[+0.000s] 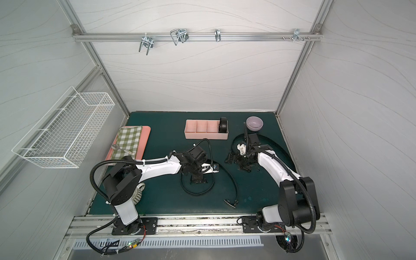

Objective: Place the belts into the storage roll
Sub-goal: Roll the belt at the center of the board.

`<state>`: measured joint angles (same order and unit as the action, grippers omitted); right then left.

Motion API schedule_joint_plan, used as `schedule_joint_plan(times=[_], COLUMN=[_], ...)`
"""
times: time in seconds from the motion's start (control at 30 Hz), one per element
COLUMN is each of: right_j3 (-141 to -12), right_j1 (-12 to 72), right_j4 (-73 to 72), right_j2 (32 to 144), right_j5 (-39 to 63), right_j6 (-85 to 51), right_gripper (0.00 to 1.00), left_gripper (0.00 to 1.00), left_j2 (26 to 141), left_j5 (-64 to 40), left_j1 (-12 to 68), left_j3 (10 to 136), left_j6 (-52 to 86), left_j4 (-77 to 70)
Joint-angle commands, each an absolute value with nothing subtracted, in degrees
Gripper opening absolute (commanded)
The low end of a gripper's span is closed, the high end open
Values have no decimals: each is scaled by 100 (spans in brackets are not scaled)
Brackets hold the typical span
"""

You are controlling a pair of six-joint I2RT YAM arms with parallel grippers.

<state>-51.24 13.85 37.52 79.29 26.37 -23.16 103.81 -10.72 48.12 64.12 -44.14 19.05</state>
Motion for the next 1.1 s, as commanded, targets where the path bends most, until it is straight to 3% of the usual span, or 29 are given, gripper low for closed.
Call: schedule_joint_plan(times=[0.0,0.13,0.23,0.37,0.53,0.67,1.07], right_j3=[-5082,-5079,-5148,-5169,-5260,-5678,-6155], right_j1=[1370,1479,1660,1828,1968,2451,2839], right_j4=[3606,3542,3622,3649,3751,4207,4571], right_j2=[8008,8121,8281,8391,8517,8827,9808], right_j5=[2824,2749,2549,2298,2099,1293,308], right_j6=[-2360,-2364,-2343,-2375,-2303,-1993,-1704], right_gripper=[99,99,96,94,83,82,61], left_gripper=[82,78,59,52,20,0,0], left_j2=[10590,10677,10845,10776,10661,10524,10587], left_j5=[-1303,-1414,-1509,-1562,-1336,-744,174], left_j1=[4731,4629,4537,4475,4294,4150,3733], left_j3=[6721,6668,6869,6791,6737,6750,6782], left_j6=[-4637,-4650,-4658,-4516,-4080,-3462,-1112], left_j4=[1845,1827,2213,2139,2332,2516,2627])
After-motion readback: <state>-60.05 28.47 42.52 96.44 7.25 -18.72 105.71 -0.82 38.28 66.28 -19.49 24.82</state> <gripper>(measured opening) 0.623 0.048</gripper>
